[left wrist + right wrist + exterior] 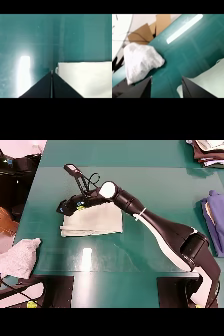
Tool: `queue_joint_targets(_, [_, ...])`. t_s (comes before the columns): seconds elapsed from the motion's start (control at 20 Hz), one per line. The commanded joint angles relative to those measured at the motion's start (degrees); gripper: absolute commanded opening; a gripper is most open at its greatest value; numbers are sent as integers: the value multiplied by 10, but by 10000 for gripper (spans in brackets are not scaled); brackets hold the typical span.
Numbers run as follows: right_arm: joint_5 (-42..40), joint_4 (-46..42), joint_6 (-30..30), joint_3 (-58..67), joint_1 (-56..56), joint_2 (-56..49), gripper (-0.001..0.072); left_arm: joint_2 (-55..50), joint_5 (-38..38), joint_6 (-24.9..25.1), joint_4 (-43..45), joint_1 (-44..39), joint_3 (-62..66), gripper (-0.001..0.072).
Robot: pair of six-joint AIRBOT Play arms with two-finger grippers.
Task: Fold the shirts.
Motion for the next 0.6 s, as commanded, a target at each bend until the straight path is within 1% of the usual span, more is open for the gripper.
queue_joint_targets(0.0, [138,0,-3,-13,-42,14,406,5,-10,0,-26,8,0,23])
queue_joint_targets(0.05, [163,-15,2,-46,-66,35,399,5,-17,0,-34,8,0,23])
queue_joint_targets(0.1, [181,-36,10,-82,-89,57,356,5,-24,0,-40,8,0,23])
queue_joint_targets(0.25, [191,-99,41,-214,-163,130,353,5,-32,1,-49,8,-2,23])
queue_joint_targets(0.35, [171,-119,70,-308,-218,179,353,5,-34,1,-49,8,-3,23])
queue_joint_targets(0.5, [107,-115,104,-422,-285,234,357,5,-32,1,-51,8,-3,23])
queue_joint_targets(0.55, [88,-110,104,-450,-299,245,415,5,-31,1,-51,8,-3,23])
